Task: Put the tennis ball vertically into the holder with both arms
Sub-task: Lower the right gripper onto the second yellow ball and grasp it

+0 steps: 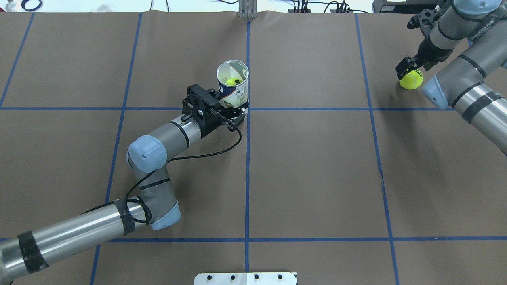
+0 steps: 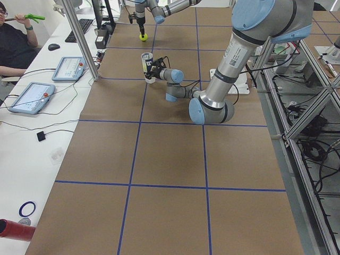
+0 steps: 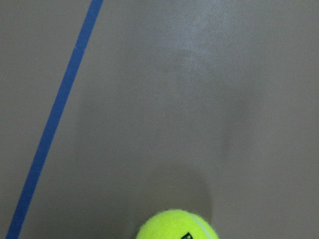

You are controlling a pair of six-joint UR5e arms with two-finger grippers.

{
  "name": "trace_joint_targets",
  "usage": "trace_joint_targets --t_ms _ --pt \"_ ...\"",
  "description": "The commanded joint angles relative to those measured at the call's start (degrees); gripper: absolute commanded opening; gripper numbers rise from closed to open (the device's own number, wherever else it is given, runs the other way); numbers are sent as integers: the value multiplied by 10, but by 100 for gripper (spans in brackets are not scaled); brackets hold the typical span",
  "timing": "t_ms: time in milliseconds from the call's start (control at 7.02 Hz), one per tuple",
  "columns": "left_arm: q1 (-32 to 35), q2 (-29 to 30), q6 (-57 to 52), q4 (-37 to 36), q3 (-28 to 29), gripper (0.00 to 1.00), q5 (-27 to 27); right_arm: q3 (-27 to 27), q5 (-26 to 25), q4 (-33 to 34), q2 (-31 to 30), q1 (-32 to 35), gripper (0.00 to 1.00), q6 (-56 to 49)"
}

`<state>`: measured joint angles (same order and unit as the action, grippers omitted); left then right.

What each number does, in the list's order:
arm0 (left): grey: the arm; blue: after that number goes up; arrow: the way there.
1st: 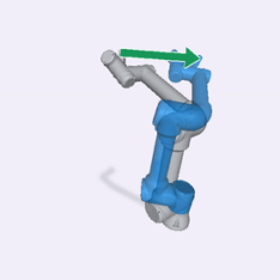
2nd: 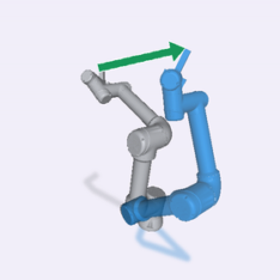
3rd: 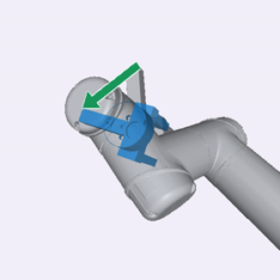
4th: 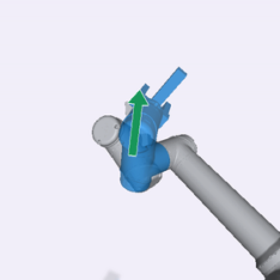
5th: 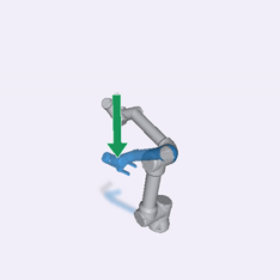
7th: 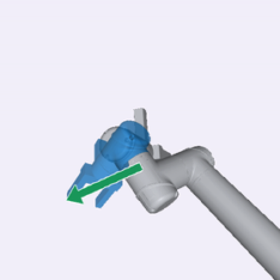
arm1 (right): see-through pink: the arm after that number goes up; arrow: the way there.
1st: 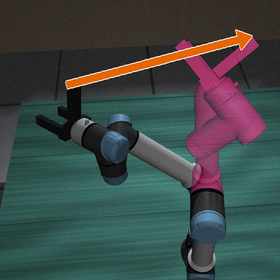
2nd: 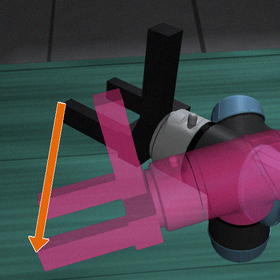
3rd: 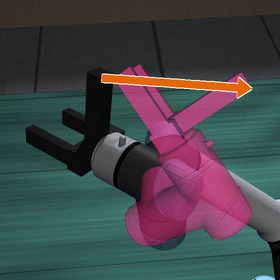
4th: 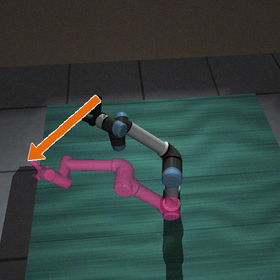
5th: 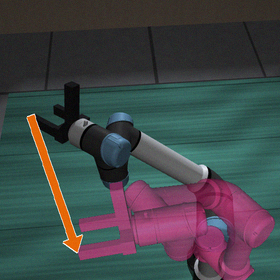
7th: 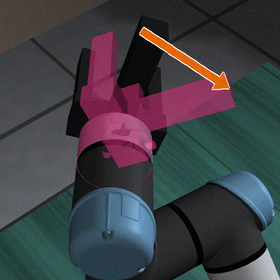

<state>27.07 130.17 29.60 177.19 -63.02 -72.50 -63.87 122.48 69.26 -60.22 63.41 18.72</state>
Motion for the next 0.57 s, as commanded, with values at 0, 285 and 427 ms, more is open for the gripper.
trace_joint_targets --t_ms 0,285,427 --pt "4 0 -1 0 0 70 -1 1 -13 0 -9 -12 100 0" --pt "4 0 -1 0 0 70 -1 1 -14 3 -6 -14 59 2" --pt "4 0 0 0 0 70 -1 0 -13 0 -3 -14 1 0"
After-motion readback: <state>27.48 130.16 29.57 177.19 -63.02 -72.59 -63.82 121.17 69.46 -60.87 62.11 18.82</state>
